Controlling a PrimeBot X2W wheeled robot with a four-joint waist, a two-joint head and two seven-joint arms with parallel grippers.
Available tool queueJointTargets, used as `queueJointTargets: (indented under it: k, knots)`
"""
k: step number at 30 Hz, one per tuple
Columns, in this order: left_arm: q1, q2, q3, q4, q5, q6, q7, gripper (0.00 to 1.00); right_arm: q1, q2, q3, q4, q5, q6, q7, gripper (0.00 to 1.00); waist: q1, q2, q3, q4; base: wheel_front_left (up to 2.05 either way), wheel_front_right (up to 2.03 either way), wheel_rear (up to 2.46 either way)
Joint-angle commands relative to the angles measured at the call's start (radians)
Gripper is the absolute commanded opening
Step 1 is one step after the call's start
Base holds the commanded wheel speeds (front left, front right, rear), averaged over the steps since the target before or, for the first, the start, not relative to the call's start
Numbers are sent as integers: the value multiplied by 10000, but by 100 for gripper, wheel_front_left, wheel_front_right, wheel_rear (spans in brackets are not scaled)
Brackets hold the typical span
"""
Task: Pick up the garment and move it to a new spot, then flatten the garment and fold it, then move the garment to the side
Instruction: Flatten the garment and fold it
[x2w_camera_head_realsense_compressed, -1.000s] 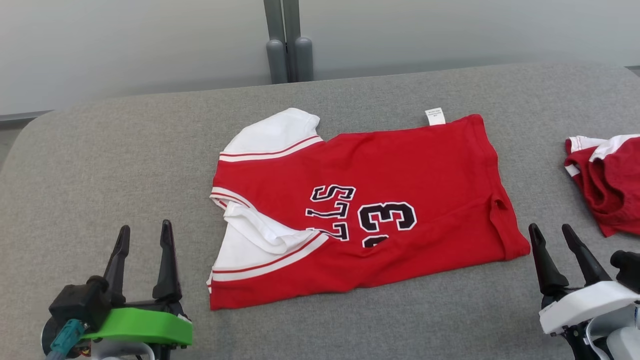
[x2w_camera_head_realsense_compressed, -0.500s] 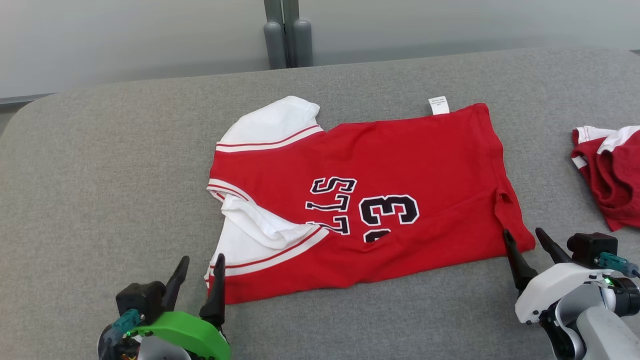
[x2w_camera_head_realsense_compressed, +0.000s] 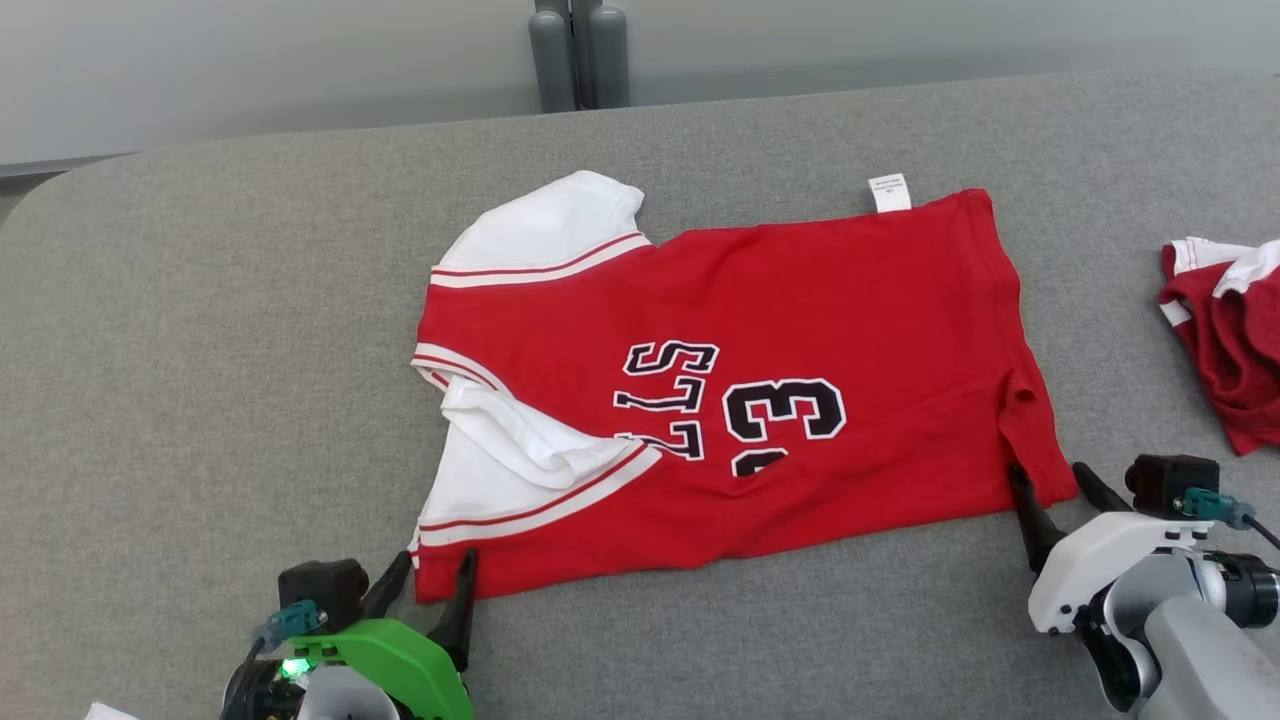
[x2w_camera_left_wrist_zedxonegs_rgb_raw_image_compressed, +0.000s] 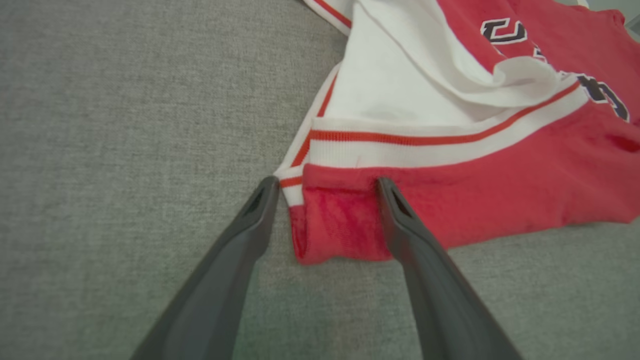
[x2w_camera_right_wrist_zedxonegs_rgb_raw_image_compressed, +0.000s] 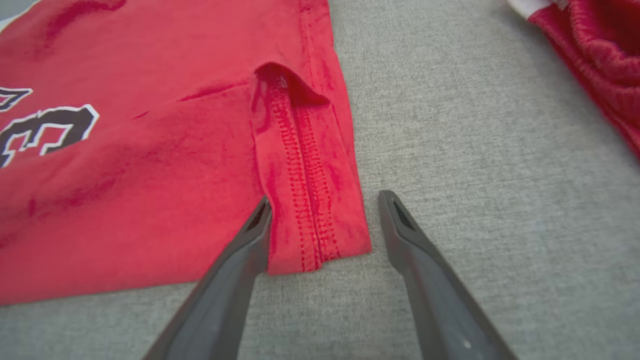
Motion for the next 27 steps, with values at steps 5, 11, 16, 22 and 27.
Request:
queueJointTargets:
  k: [5,11,16,22,27]
  knots:
    - [-163,23,-29,331,-166,131,372,100,-239,36,335,518,222,1,384,100,0,0,8,-11,0,0,0]
    - [-134,48,-113,414,-265,55,634,0,-348,-59,583,621,529,1,243,1,0,0,-87,52,0,0,0]
    - [-67,180,5,100,-303,107,488,0,-227,-205,740,246,997,-5,110,0,0,0,-355,99,0,0,0]
    - [325,473,-40,-460,-350,230,819,0,245,-572,1052,-697,1895,-5,591,0,0,0,-775,140,0,0,0]
    - [831,943,-54,-1325,-279,527,1278,0,882,-1044,1045,-1655,2774,-5,1572,0,0,0,-918,149,0,0,0]
